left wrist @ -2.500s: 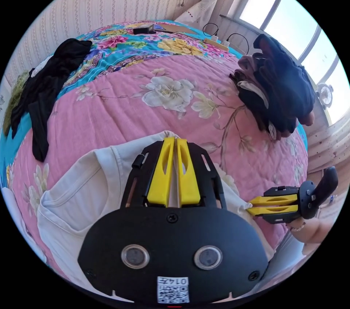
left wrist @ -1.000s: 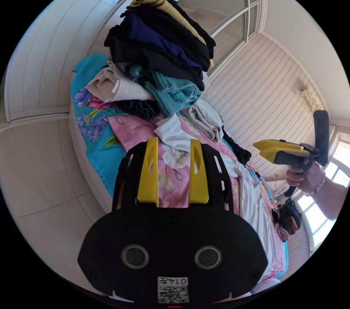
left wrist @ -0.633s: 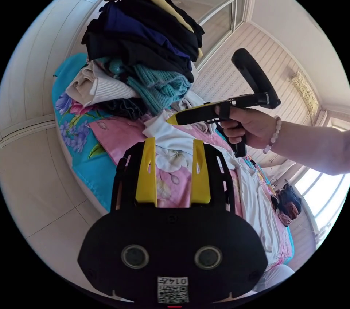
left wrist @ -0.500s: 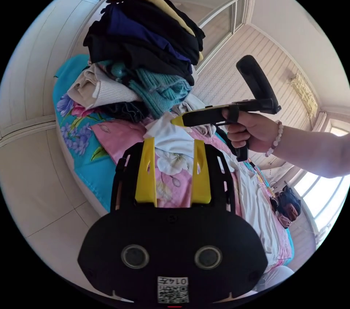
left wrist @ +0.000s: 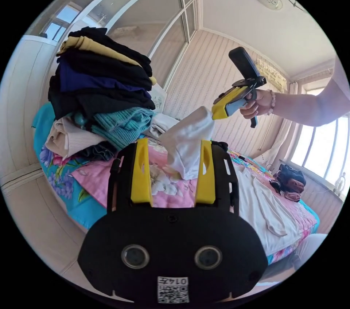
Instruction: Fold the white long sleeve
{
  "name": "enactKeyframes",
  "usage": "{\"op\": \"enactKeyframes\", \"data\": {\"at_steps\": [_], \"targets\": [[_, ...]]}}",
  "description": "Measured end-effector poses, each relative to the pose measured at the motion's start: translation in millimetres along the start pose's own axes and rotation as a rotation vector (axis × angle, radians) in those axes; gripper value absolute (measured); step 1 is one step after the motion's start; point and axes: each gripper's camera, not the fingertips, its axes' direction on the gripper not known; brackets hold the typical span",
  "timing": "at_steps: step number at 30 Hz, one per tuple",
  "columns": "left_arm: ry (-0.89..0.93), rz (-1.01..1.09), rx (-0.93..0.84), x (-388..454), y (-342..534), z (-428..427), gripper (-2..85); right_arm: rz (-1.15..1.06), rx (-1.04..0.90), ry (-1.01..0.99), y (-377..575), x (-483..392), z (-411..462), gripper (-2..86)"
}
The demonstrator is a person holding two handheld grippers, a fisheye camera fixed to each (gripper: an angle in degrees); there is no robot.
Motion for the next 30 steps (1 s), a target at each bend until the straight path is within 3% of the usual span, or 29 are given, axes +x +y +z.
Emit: {"op": "enactKeyframes", "data": {"at_steps": [4, 7, 9, 13, 16, 26, 30], "targets": [[0.076, -0.061, 0.062, -7.2, -2.0, 2.7, 17.1, -0.014, -0.004, -0.010, 7.6, 0.8, -17.9, -0.1], [0.158, -0.093, 0.070, -8.7, -5.8, 11.9, 9.9, 0.007, 0.010, 0.017, 18.3, 6.9, -29.7, -0.1], [0.313, -0.136, 0.020, -14.5, -10.0, 25.1, 0.5, 0.059, 0.037, 0.060, 34.1, 13.4, -43.3, -0.1], [0.479, -0.169, 0.060, -5.0, -24.2, 39.8, -0.8, 0.142, 0.126, 0.135, 80.3, 12.5, -76.8, -0.1], [0.520, -0.009, 0.021, 39.3, -45.9, 57.4, -0.9, 0.255, 0.238, 0.193, 142.0, -2.8, -113.7, -0.1], [1.109, 0.282, -0.155, 277.2, -101.0, 115.8, -1.0, 0.807, 0.671, 0.408, 443.4, -161.2, -230.8, 0.1], [1.234, 0.381, -0.333, 369.6, -86.7, 131.7, -1.0, 0.985, 0.690, 0.504, 523.7, -216.5, -231.1, 0.1]]}}
